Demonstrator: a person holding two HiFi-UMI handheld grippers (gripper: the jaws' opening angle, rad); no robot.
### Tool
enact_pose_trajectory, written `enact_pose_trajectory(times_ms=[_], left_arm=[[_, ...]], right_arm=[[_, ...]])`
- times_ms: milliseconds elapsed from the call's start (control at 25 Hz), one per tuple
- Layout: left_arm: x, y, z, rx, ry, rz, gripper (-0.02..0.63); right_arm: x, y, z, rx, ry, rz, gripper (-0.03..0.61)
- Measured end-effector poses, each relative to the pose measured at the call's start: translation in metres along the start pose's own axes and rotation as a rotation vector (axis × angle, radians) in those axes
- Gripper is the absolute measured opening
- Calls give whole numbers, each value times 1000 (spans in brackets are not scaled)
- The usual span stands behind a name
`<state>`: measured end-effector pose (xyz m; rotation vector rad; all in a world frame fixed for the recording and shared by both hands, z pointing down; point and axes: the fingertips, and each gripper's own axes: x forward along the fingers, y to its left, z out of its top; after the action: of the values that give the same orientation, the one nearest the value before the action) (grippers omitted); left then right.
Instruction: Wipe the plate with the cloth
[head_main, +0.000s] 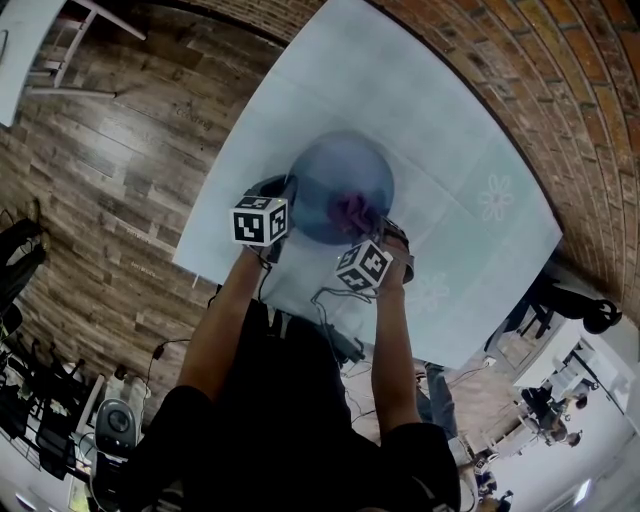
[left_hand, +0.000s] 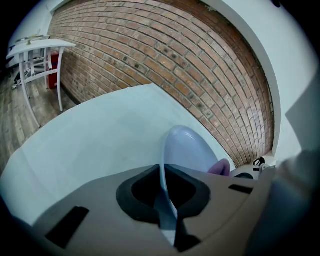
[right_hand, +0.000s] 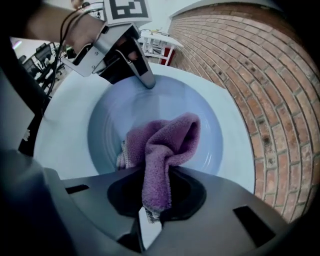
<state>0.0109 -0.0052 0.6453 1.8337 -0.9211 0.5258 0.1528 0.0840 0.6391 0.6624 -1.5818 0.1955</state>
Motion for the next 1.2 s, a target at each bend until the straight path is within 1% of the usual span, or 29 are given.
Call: enact_pose_trajectory(times_ms=[120,360,480,600,680,800,920,1000,1200], left_arm=[[-1,0,0,1,-1,2,44],[-1,0,0,2,-3,4,44],[-1,0,1,5,-6,8,44],[-2,0,3,5,-7,6,44],[-1,0,3,6,-7,5,44],[-1,2,1,-4,-4,3,44],[-1,2,-2,-22,-3,0,44],[0,2,-2,-20,-1,0,44],[-2,3,-2,6,20,-8,46]], right_arm=[[-3,12,5,7,1,38,66],[-6,38,22,-44,6,81,66],[-8,48,36,-54,-18,118,64],[-10,55,49,-35,-57,148,64],[-10,54,50,-2,-81,146,66],[-10,49,48,90,-127,136,66],[-15,43,46,155,-159,102,66],[-19,38,45,189,-183,76,66],[-36,25,43,332,-282,34,66]])
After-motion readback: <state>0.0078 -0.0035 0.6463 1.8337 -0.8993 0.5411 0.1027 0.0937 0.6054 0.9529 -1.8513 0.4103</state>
